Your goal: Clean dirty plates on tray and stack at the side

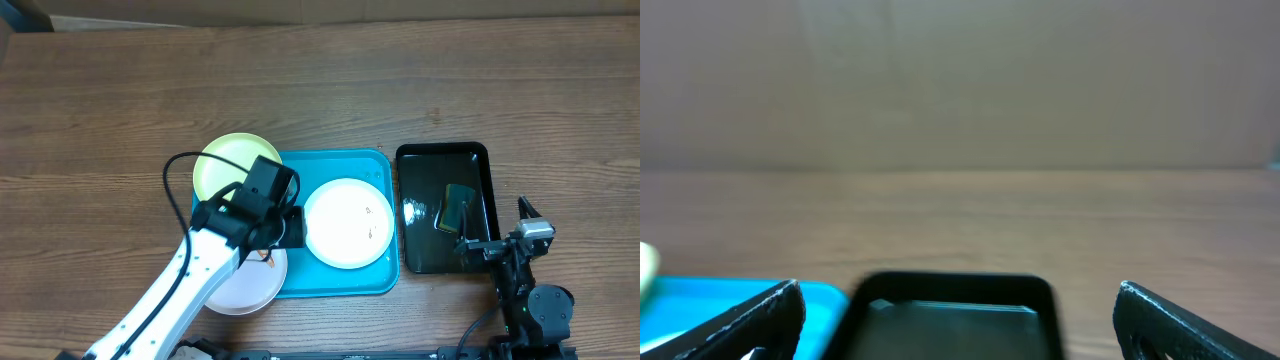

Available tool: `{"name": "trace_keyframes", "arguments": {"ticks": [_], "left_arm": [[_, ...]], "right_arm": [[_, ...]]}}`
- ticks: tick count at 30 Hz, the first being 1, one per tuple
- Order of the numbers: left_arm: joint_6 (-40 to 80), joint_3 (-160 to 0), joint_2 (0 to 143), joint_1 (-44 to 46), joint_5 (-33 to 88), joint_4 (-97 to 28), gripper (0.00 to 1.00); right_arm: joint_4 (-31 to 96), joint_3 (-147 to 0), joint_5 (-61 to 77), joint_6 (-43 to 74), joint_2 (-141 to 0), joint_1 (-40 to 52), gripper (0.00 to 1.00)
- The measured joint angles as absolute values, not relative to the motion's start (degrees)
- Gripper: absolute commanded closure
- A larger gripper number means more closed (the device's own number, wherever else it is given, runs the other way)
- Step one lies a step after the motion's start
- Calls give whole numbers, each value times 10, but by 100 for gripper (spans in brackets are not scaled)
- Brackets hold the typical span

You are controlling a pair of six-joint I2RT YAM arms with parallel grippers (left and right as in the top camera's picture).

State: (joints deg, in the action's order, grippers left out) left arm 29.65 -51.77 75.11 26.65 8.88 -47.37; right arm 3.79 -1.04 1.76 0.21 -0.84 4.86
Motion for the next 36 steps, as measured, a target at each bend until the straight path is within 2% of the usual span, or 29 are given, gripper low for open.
{"name": "trace_keyframes", "arguments": {"ticks": [3, 7, 11, 14, 17, 22, 24, 28, 32, 36], "left_arm": [[296, -518, 782, 267, 119, -449, 56], [294, -518, 819, 267, 150, -431, 41], [295, -517, 828, 267, 157, -422, 30], [295, -517, 829, 267, 153, -415, 31], [298, -517, 829, 267, 137, -414, 40], [303, -517, 830, 267, 122, -411, 44], [306, -517, 832, 267, 116, -411, 50], [324, -517, 853, 268, 108, -419, 49], [336, -517, 888, 278, 91, -407, 49], [342, -517, 918, 281, 74, -397, 49]], "right_arm": [[11, -11, 74, 45, -8, 48, 0], [67, -63, 124, 102, -18, 49, 0], [211, -238, 137, 124, -88, 48, 0], [346, -398, 142, 117, -202, 48, 0], [481, -536, 154, 104, -345, 46, 0], [624, -681, 184, 95, -571, 46, 0], [651, -706, 196, 93, -643, 46, 0], [681, -715, 201, 110, -747, 46, 1], [690, -716, 172, 149, -829, 46, 9], [690, -716, 140, 168, -879, 46, 11]]}}
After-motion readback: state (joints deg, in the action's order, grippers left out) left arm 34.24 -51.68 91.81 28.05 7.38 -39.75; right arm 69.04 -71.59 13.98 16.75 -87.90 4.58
